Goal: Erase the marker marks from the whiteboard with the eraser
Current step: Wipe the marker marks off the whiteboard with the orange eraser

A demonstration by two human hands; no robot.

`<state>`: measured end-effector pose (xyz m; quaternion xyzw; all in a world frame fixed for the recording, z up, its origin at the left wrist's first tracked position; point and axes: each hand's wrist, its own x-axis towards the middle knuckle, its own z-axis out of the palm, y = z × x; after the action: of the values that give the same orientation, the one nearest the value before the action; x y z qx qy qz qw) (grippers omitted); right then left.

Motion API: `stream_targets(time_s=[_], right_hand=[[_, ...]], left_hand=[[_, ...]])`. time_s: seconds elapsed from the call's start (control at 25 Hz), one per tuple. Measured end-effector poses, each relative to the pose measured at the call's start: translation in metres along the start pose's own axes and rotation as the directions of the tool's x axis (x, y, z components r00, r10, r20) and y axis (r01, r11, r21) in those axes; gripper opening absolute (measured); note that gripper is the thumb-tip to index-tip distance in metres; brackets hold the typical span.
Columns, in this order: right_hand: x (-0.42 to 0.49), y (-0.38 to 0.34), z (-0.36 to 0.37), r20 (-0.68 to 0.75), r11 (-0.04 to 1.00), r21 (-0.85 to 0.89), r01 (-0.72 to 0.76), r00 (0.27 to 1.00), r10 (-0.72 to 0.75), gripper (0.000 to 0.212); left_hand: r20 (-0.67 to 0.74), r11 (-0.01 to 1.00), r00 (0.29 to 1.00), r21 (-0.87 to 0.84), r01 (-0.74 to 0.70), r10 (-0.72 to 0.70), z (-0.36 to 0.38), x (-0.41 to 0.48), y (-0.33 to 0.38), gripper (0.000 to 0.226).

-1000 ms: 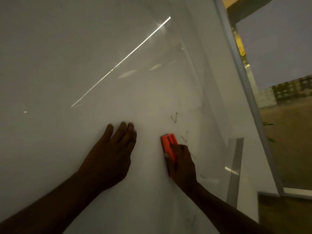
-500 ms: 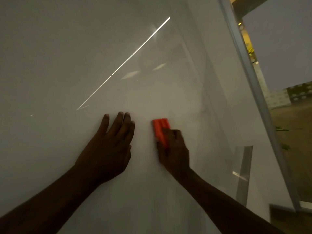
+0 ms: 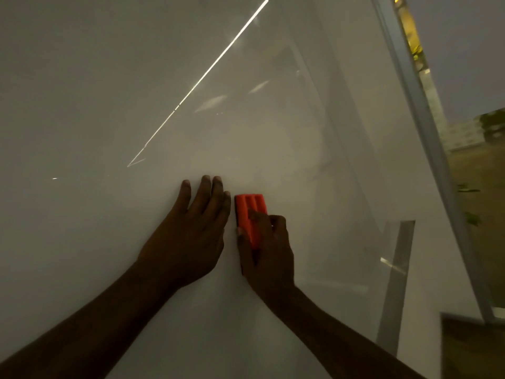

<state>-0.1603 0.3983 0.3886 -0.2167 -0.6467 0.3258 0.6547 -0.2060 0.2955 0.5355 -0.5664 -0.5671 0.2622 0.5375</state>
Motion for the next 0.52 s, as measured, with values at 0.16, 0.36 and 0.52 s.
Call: stream_targets(time_s=[0.16,0.36,0.52], right_hand=[[-0.044,0.116,-0.016,-0.111,0.933,-0.062,-0.355,0.931,0.347,0.052],[-0.068,0.096,-0.02,-0.069,0.748,0.002,-0.664,0.746,0.663,0.057],[-0.122,0.028,-0.018,0.196,0.983,-0.005,-0.186,0.963,0.183,0.064]], left_hand=[[0.013,1.0,1.0,-0.002,0.0,0.0,0.002,0.005,0.001,0.065],[0.018,1.0,1.0,-0.011,0.003,-0.003,0.002,0.004,0.002,0.065],[-0.017,0.999,1.0,0.036,0.008,-0.008,0.004,0.003,0.007,0.066]])
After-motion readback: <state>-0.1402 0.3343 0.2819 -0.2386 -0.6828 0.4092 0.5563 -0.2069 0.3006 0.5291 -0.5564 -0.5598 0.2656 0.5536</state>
